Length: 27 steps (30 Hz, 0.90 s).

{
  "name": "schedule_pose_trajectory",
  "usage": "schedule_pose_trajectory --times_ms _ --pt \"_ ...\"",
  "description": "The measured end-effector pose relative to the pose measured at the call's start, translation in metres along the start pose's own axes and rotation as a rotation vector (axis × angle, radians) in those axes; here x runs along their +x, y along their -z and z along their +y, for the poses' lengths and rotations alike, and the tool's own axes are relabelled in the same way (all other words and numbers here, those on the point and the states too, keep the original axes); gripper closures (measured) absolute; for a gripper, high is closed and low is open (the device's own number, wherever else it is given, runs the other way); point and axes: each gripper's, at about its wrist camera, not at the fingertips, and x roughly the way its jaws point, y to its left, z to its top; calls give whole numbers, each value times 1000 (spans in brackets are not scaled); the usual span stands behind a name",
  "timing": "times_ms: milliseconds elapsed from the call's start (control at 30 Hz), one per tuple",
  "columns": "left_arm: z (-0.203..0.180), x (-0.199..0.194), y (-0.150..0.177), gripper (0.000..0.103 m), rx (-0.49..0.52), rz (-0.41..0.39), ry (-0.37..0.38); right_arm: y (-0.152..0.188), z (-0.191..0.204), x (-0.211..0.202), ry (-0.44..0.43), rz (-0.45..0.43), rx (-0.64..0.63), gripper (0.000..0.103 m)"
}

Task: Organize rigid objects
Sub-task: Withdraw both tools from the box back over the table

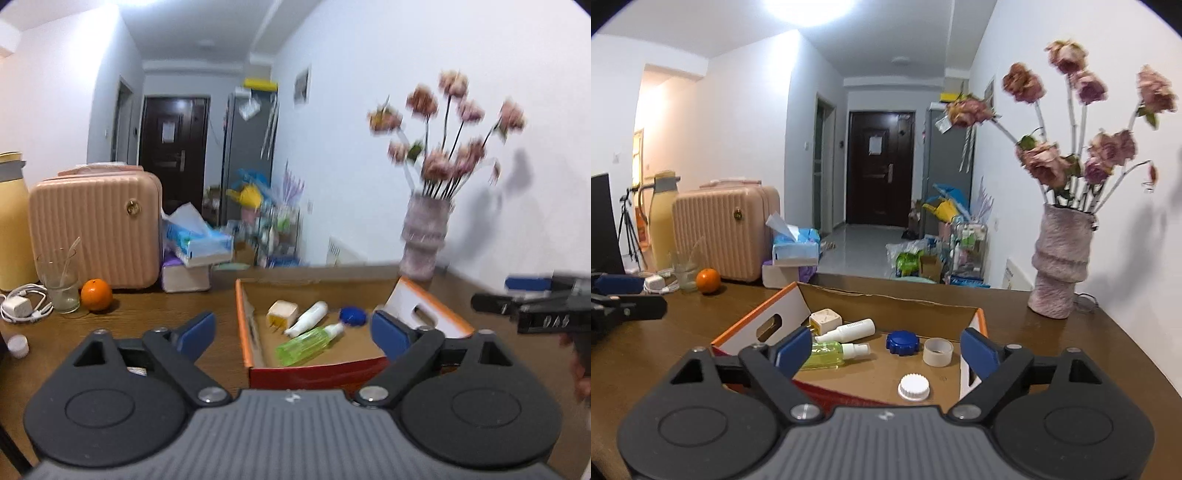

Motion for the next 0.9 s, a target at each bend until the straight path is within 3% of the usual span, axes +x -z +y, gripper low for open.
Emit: schedule_pose_trajectory --times_ms 100,200,267,467,633,900 --pt "-9 -29 20 3 -17 -85 24 18 1 -29 18 -72 35 12" --pt "-22 -51 41 3 -28 -86 9 43 6 -57 59 -167 52 3" --pt "-28 -64 51 3 -33 -73 4 58 11 -75 80 -192 53 2" --pt "-43 -109 89 0 13 -75 -60 96 20 -127 96 -205 48 0" --pt "-47 -141 124 0 -4 -28 -83 136 28 -165 143 -199 85 0" --pt "-49 -123 138 0 -31 67 -103 170 34 -189 119 -159 80 0"
